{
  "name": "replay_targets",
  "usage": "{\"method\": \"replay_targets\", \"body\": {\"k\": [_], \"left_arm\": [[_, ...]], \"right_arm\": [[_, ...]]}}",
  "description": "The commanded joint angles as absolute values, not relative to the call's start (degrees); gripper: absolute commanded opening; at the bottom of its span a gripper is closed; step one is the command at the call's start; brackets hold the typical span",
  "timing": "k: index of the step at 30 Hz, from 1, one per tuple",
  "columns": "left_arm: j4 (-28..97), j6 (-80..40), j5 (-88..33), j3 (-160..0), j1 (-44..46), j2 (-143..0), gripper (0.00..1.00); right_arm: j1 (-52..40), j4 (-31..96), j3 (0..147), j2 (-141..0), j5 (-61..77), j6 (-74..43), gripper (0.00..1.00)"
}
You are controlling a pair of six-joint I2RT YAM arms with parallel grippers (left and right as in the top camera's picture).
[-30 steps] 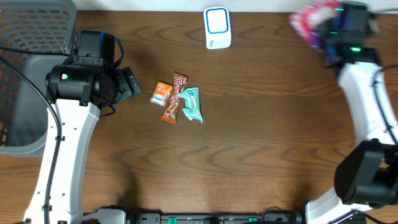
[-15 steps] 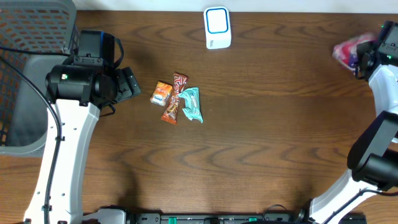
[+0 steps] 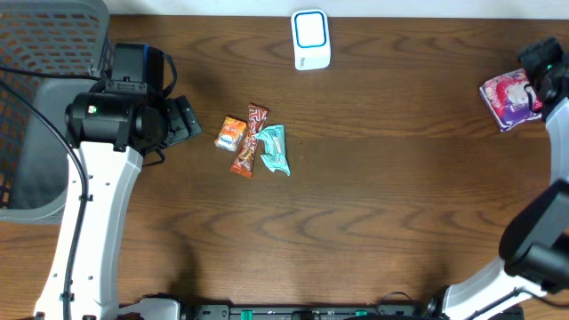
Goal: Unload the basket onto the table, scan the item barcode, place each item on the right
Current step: 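Carry the bag to the right table edge and release it, then move the right gripper back to the green wipes pack and grasp it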
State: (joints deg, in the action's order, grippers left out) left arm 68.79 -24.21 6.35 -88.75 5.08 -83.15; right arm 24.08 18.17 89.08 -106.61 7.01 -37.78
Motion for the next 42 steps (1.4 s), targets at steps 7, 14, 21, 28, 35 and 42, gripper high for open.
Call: {"method": "replay_targets", "body": {"k": [7, 14, 21, 28, 35, 42], "left_arm": [[68.97, -24.75, 6.68, -88.95, 5.04, -83.31, 0.98], [68.97, -24.75, 6.68, -88.95, 5.04, -83.31, 0.98], [68.97, -24.75, 6.68, -88.95, 5.04, -83.31, 0.98], [68.97, -24.75, 6.68, -88.95, 5.04, -83.31, 0.98], [68.97, -24.75, 6.68, -88.95, 5.04, -83.31, 0.98], [68.97, -24.75, 6.68, -88.95, 5.04, -83.31, 0.98]], "right_arm": [[14.41, 28.21, 90.0, -103.44, 20.99, -28.99, 0.54], [9.65, 35.59, 89.1, -106.76, -3.4, -26.3, 0.06], [9.85, 32.73, 89.1, -115.66, -5.06, -23.49, 0.01], [11.86, 27.29, 89.1, -123.07, -9.65, -23.51, 0.01], [16.01, 22.22, 89.1, -126.06, -11.55, -23.44, 0.02], [20.1, 17.04, 89.14, -126.13, -11.46, -22.63, 0.03]]}}
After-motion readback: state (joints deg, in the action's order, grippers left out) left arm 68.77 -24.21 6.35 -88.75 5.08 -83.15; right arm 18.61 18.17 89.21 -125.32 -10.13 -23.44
